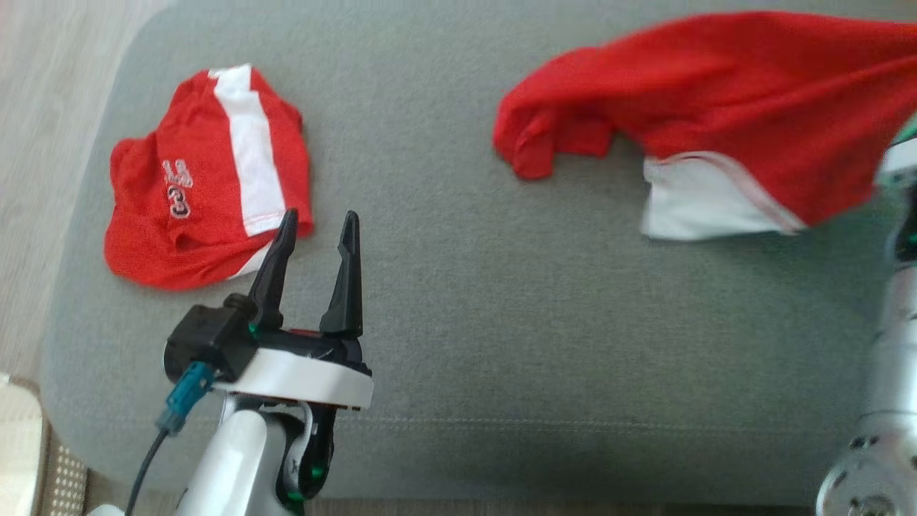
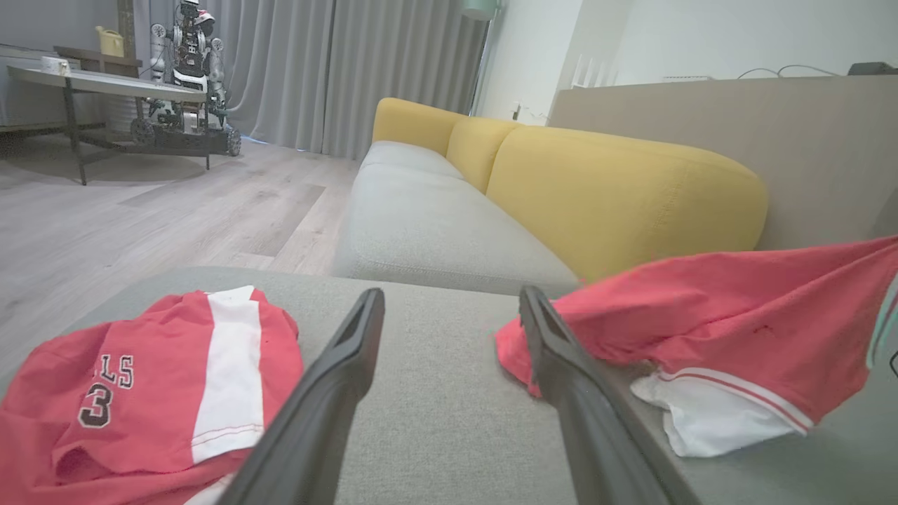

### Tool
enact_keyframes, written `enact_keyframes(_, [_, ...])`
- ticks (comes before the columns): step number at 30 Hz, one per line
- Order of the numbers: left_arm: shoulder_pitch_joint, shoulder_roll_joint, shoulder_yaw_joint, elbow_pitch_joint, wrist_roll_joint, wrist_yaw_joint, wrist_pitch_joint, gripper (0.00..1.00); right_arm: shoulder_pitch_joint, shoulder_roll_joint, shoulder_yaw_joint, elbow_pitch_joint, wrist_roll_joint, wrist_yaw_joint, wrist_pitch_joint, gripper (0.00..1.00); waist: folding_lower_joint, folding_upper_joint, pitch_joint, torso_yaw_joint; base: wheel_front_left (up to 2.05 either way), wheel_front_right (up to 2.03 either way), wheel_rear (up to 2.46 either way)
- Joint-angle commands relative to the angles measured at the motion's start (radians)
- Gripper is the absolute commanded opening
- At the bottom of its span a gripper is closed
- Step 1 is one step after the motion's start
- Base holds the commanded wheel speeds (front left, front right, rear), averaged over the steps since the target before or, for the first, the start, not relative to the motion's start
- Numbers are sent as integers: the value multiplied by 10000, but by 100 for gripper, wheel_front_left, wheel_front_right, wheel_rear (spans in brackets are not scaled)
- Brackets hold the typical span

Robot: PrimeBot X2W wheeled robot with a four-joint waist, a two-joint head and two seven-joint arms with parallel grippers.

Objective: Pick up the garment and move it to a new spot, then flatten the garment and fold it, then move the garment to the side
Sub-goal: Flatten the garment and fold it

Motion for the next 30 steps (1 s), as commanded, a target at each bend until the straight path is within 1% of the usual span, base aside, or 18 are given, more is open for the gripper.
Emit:
enact_keyframes(1, [-188, 66, 392, -327, 110, -57, -51, 100, -703, 101, -43, -601, -241, 0, -35, 0, 0, 0, -236, -203, 0, 0, 0])
enact_keyframes(4, [-83, 66, 360, -352, 55, -77, -51, 100, -1193, 87, -708, -1223, -766, 0, 16, 0, 0, 0, -296, -249, 0, 0, 0])
enact_keyframes(7, [-21, 66, 254, -364, -28, -76, -51, 100, -1617, 73, -993, -1881, -1339, 0, 155, 0, 0, 0, -315, -163, 0, 0, 0])
enact_keyframes(10, [11, 66, 133, -377, -133, -61, -51, 100, -1934, 80, -774, -2418, -1699, 0, 216, 0, 0, 0, -300, 24, 0, 0, 0])
enact_keyframes(13, [-6, 66, 17, -402, -245, -19, -51, 100, -2094, 92, -153, -2811, -1973, 0, 228, 0, 0, 0, -225, 291, 0, 0, 0])
enact_keyframes(17, [-80, 66, -160, -405, -375, 31, -51, 100, -1952, 102, 1382, -2472, -1721, 0, 428, 0, 0, 0, -40, 767, 0, 0, 0])
enact_keyframes(20, [-233, 66, -368, -410, -483, 51, -51, 100, -1742, 103, 2720, -1882, -1226, 0, 449, 0, 0, 0, 159, 1223, 0, 0, 0])
enact_keyframes(21, [-326, 66, -545, -402, -567, 64, -51, 100, -1648, 104, 3669, -1359, -704, 0, 414, 0, 0, 0, 259, 1526, 0, 0, 0])
enact_keyframes(28, [-511, 66, -1138, -353, -887, 221, -51, 100, -1505, 105, 6842, 1024, 1319, 0, 497, 0, 0, 0, 381, 2528, 0, 0, 0])
enact_keyframes(29, [-513, 66, -1197, -355, -918, 247, -51, 100, -1523, 105, 7197, 1374, 1457, 0, 543, 73, 0, 0, 386, 2627, 0, 0, 0])
enact_keyframes(30, [-513, 66, -1257, -352, -945, 264, -51, 100, -1546, 105, 7599, 1687, 1574, 0, 593, 100, 0, 0, 387, 2729, 0, 0, 0])
